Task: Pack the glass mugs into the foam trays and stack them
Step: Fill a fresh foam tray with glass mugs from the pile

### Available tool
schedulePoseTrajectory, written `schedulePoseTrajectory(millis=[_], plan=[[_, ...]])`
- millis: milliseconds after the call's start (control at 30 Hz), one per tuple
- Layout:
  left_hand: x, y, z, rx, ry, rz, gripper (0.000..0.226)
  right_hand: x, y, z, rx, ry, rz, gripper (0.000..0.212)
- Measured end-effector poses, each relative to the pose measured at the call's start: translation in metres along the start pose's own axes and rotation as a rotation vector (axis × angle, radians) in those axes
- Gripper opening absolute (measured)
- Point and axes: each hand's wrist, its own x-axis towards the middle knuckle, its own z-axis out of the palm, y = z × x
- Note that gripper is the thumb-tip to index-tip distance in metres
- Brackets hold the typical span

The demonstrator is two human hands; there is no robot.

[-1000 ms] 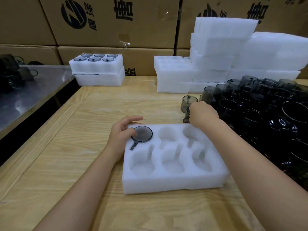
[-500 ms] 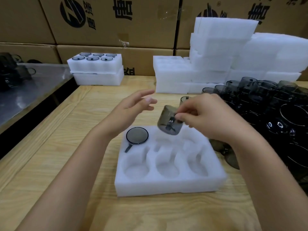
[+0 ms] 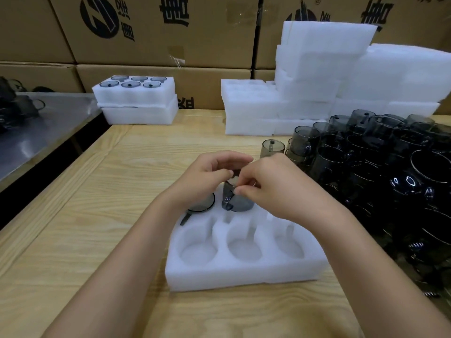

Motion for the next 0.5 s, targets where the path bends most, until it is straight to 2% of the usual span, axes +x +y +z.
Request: schedulePoseTrajectory(millis=[167, 367, 500], plan=[[-0.001, -0.002, 0.004, 0.056, -0.050, 0.011, 0.058, 0.001, 0.006, 0.000, 0.017, -0.074, -0.023, 0.011], [-0.002, -0.003, 0.009, 0.352, -0.009, 0.058, 0.053, 0.003, 0.012, 0.003, -0.012, -0.083, -0.057, 0.010], [-0.002, -0.002, 0.009, 0.438, -0.021, 0.097, 0.044, 0.003, 0.017, 0.003, -0.010, -0.114, -0.083, 0.009]])
